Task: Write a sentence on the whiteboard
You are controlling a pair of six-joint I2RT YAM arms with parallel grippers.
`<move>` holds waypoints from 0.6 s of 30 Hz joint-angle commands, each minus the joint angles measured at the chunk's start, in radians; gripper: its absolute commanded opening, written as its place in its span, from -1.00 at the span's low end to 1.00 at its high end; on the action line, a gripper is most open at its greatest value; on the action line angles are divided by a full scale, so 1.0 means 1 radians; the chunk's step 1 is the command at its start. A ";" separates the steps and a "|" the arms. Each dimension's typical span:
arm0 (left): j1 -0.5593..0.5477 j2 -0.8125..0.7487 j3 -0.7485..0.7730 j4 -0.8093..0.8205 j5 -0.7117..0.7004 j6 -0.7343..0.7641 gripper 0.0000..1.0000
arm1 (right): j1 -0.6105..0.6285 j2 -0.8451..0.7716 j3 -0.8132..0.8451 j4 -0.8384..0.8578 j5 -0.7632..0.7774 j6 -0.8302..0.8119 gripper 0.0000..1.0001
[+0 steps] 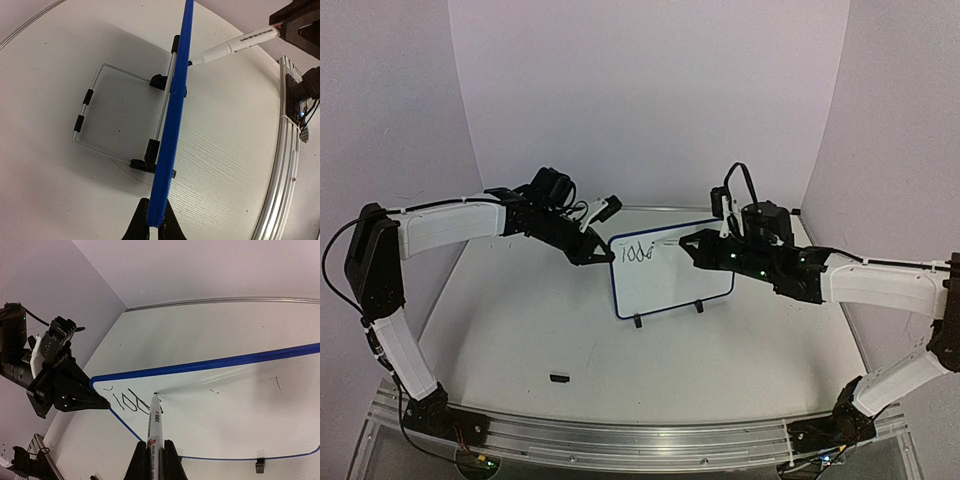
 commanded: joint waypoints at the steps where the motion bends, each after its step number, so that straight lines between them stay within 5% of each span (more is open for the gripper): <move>1: -0.009 0.016 0.030 -0.036 -0.047 0.032 -1.00 | -0.005 0.015 0.008 0.021 0.004 0.006 -1.00; 18: -0.010 0.014 0.030 -0.036 -0.048 0.032 -1.00 | -0.005 0.013 -0.039 0.005 0.002 0.038 -1.00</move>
